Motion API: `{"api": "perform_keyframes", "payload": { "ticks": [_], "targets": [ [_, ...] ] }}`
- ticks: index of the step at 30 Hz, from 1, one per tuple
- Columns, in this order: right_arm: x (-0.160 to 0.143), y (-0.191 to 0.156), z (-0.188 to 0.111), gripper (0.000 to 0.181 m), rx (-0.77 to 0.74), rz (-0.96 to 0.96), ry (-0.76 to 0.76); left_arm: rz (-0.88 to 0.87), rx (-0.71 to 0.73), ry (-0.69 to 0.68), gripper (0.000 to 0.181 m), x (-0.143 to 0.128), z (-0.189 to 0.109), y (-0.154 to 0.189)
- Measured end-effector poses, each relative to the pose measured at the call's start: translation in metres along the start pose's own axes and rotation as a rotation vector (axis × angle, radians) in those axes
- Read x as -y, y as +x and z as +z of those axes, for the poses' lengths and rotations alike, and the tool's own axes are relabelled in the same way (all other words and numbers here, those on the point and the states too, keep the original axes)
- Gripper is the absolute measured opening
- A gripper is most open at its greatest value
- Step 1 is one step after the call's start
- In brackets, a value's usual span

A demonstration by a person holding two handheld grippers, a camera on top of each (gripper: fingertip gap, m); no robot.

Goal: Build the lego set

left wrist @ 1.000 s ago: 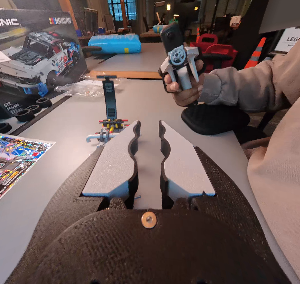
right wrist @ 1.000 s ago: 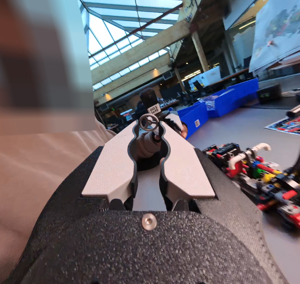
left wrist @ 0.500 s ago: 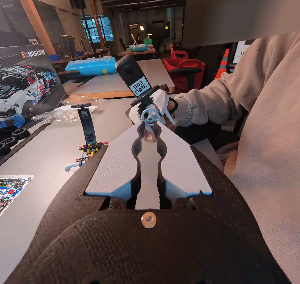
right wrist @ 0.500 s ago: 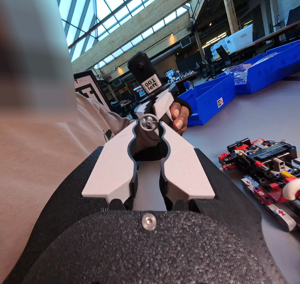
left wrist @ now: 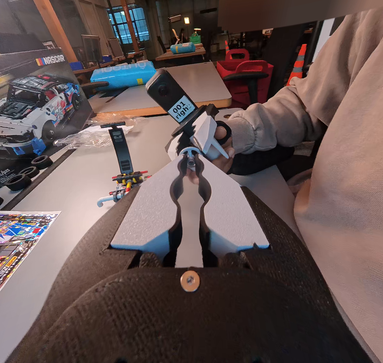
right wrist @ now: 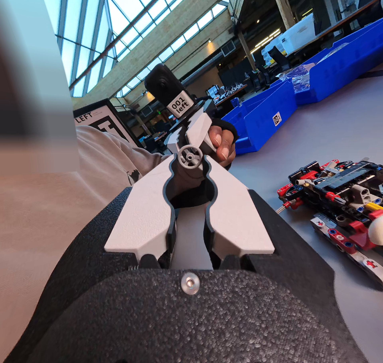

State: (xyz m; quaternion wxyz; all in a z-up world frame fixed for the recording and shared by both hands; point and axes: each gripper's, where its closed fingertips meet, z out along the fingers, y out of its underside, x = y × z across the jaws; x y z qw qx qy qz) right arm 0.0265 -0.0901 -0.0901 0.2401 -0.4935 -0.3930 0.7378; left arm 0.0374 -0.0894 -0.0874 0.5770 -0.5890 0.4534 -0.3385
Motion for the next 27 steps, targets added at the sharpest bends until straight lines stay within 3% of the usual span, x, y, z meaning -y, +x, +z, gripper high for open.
{"api": "perform_keyframes", "payload": {
  "ticks": [3, 7, 11, 13, 16, 19, 22, 27],
  "targets": [
    [0.004, 0.010, 0.000, 0.022, -0.102, -0.036, 0.011, -0.003, 0.080, 0.007, 0.005, -0.002, 0.000, -0.012],
    [0.007, 0.030, -0.012, 0.025, -0.440, -0.323, -0.022, -0.213, 0.170, -0.016, 0.005, -0.024, -0.003, -0.039],
    [0.004, 0.046, -0.018, 0.010, -0.753, -0.539, -0.108, -0.413, 0.132, 0.002, 0.005, -0.038, 0.004, -0.045],
    [0.005, 0.048, -0.019, 0.000, -0.836, -0.615, -0.115, -0.435, 0.109, 0.010, 0.005, -0.037, 0.006, -0.043],
    [0.001, 0.052, -0.020, 0.000, -0.867, -0.601, -0.140, -0.426, 0.107, 0.018, 0.005, -0.034, 0.008, -0.041],
    [0.002, 0.047, -0.020, 0.001, -0.803, -0.519, -0.096, -0.382, 0.135, 0.013, 0.005, -0.033, 0.006, -0.042],
    [-0.001, 0.043, -0.016, 0.013, -0.734, -0.451, -0.094, -0.367, 0.138, 0.006, 0.005, -0.033, 0.007, -0.041],
    [-0.004, 0.049, -0.015, 0.001, -0.804, -0.566, -0.138, -0.356, 0.141, -0.005, 0.005, -0.033, 0.010, -0.039]
  ]
}}
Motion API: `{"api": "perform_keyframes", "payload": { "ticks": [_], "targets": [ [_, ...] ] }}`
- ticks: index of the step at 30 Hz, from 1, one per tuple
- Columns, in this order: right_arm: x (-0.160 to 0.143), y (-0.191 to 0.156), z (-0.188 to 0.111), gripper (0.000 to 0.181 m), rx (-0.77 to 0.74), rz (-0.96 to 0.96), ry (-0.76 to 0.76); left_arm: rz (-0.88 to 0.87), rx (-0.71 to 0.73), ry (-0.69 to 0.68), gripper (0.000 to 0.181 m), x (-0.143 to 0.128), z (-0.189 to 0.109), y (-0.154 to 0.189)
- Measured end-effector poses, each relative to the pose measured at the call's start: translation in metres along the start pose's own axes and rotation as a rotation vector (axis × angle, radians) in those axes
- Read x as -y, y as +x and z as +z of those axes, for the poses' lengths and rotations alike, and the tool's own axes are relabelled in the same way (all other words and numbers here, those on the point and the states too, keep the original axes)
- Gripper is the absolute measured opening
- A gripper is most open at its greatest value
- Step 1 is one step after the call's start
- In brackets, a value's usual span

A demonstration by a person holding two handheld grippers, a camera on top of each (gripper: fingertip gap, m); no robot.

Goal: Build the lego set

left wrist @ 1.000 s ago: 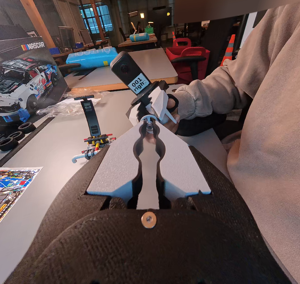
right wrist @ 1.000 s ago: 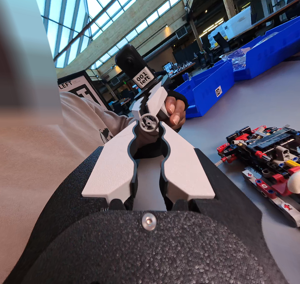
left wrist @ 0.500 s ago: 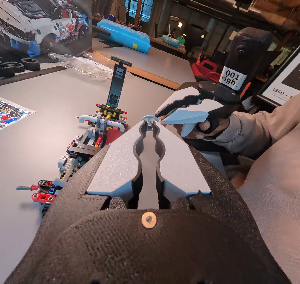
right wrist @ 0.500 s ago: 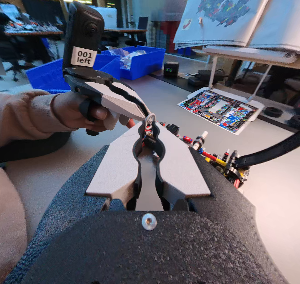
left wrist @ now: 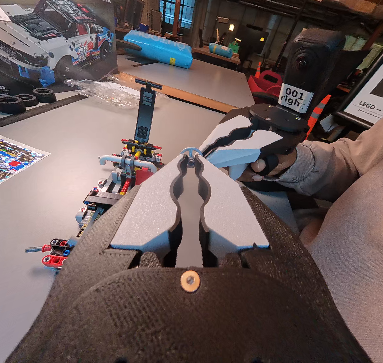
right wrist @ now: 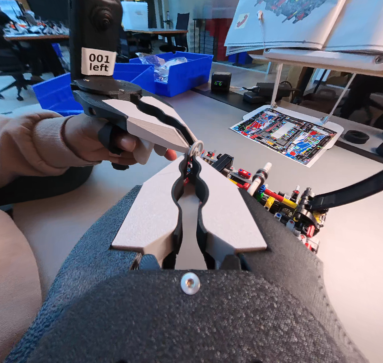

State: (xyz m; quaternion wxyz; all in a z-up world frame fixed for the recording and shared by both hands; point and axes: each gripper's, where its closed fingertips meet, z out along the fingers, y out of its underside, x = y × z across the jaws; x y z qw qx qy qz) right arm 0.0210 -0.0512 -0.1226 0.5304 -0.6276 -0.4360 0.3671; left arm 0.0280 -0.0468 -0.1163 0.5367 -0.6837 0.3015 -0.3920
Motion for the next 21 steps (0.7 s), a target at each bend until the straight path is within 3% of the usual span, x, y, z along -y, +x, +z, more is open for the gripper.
{"api": "perform_keyframes", "payload": {
  "ticks": [4, 6, 10, 12, 16, 18, 21],
  "targets": [
    [-0.005, 0.006, 0.001, 0.000, -0.053, -0.005, -0.021, -0.057, -0.005, -0.001, 0.007, -0.003, 0.002, -0.003],
    [-0.011, 0.015, 0.000, 0.000, -0.102, 0.033, -0.044, -0.018, 0.030, -0.011, 0.033, 0.001, -0.001, -0.014],
    [-0.032, 0.033, 0.005, 0.000, -0.180, 0.095, -0.137, 0.160, 0.134, -0.306, 0.059, -0.018, -0.010, -0.069],
    [-0.041, 0.041, 0.011, 0.000, -0.223, 0.090, -0.182, 0.142, 0.071, -0.434, 0.068, -0.034, -0.008, -0.083],
    [-0.054, 0.050, 0.025, 0.000, -0.278, 0.090, -0.251, 0.140, -0.004, -0.572, 0.075, -0.064, 0.004, -0.099],
    [-0.058, 0.052, 0.030, 0.000, -0.299, 0.088, -0.268, 0.144, -0.042, -0.608, 0.071, -0.074, 0.007, -0.093],
    [-0.063, 0.053, 0.032, 0.000, -0.304, 0.085, -0.283, 0.168, 0.016, -0.584, 0.060, -0.073, 0.010, -0.091]
  ]
}}
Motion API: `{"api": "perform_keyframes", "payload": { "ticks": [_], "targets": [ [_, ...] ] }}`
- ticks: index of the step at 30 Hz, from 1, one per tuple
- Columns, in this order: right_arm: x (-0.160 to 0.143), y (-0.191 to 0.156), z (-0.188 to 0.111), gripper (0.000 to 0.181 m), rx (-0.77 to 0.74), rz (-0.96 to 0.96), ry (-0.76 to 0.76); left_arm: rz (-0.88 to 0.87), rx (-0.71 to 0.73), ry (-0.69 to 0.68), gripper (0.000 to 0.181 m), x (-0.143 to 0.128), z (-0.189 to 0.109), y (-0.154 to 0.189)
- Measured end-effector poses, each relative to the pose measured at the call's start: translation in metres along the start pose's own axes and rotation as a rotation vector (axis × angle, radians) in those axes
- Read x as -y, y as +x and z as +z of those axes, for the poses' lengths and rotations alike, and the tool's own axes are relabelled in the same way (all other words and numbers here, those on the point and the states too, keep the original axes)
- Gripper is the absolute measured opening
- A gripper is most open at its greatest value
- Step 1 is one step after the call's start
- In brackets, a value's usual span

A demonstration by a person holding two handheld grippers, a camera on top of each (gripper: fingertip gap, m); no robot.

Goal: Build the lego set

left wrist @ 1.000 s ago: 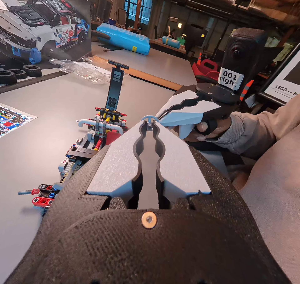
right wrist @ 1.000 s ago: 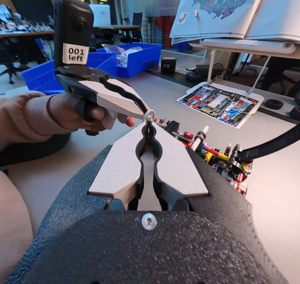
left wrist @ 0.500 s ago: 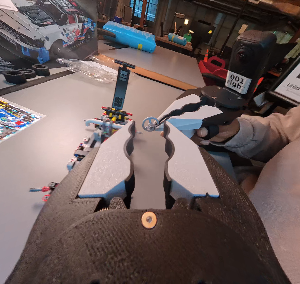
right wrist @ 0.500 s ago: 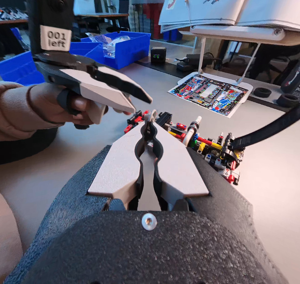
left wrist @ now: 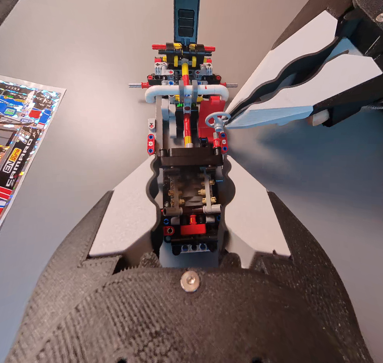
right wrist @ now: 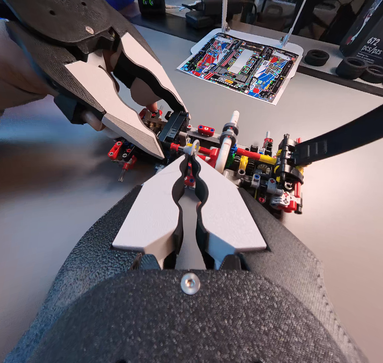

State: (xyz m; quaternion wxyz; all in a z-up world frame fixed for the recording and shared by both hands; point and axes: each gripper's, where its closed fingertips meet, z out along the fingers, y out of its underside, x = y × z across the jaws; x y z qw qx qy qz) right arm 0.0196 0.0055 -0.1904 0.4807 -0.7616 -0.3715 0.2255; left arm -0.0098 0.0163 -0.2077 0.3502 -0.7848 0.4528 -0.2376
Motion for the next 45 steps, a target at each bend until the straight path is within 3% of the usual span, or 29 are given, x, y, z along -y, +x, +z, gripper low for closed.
{"api": "perform_keyframes", "payload": {
  "ticks": [6, 22, 39, 45],
  "targets": [
    [-0.001, -0.003, -0.001, 0.000, 0.076, 0.036, 0.024, -0.017, 0.061, 0.034, 0.060, 0.000, -0.001, 0.008],
    [-0.005, -0.008, -0.004, 0.000, 0.114, -0.065, 0.046, 0.011, 0.046, 0.047, 0.060, -0.001, -0.002, 0.010],
    [-0.012, -0.018, -0.005, 0.000, 0.256, -0.325, 0.041, 0.038, 0.010, 0.046, 0.060, -0.001, -0.001, 0.018],
    [-0.011, -0.016, -0.003, 0.000, 0.192, -0.414, 0.070, 0.057, 0.035, 0.003, 0.060, -0.002, -0.002, 0.015]
  ]
}}
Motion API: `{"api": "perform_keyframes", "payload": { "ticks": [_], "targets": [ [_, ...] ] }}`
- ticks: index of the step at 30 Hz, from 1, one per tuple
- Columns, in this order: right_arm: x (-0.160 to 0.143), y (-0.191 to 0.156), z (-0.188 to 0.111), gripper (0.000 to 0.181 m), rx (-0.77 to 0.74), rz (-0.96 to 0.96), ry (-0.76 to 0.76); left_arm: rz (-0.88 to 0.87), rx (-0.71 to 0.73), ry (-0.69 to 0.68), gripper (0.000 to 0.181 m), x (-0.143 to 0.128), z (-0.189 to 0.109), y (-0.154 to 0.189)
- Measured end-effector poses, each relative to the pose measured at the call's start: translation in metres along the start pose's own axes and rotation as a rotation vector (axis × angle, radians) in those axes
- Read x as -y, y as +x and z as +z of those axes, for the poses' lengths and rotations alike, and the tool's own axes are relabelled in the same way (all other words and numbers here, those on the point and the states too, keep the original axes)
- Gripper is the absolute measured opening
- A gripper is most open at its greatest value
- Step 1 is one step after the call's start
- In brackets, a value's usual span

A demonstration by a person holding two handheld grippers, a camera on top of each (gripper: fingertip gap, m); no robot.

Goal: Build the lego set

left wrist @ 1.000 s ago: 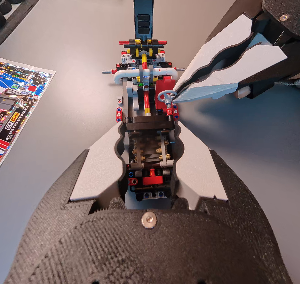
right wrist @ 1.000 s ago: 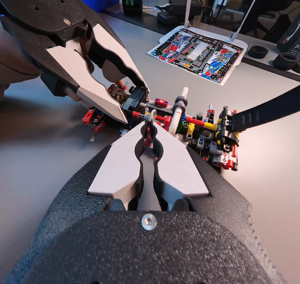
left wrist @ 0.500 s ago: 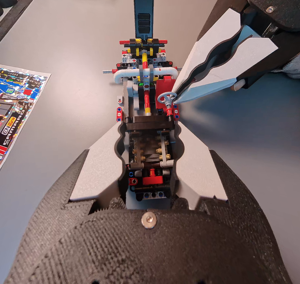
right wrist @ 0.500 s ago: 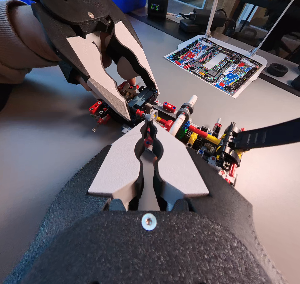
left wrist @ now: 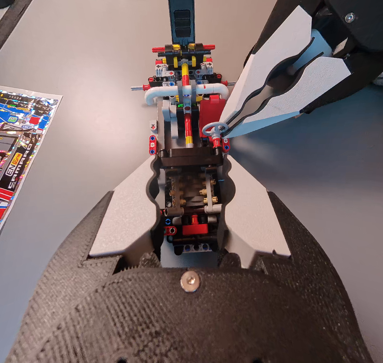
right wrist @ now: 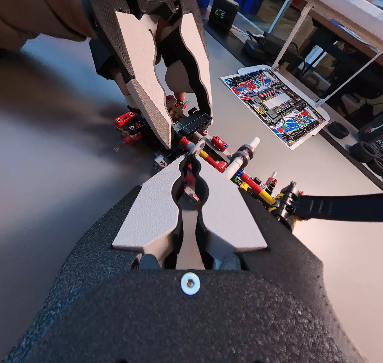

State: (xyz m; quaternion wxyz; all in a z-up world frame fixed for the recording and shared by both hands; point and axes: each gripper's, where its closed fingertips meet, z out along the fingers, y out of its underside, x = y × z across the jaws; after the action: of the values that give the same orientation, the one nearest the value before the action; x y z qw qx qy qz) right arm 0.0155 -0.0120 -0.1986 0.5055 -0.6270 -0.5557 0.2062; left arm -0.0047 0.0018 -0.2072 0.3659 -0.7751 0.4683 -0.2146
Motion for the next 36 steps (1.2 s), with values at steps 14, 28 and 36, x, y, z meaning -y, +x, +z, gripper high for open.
{"api": "perform_keyframes", "payload": {
  "ticks": [14, 28, 36],
  "targets": [
    [0.010, 0.002, 0.004, 0.002, -0.076, 0.148, -0.020, 0.041, -0.039, 0.052, 0.060, -0.002, -0.003, -0.005],
    [0.006, -0.005, 0.005, 0.002, -0.230, 0.087, -0.057, 0.111, -0.080, 0.096, 0.060, -0.005, -0.006, -0.006],
    [0.012, -0.004, 0.006, 0.000, -0.234, 0.132, -0.029, 0.126, -0.073, 0.056, 0.060, -0.009, -0.008, -0.011]
  ]
}}
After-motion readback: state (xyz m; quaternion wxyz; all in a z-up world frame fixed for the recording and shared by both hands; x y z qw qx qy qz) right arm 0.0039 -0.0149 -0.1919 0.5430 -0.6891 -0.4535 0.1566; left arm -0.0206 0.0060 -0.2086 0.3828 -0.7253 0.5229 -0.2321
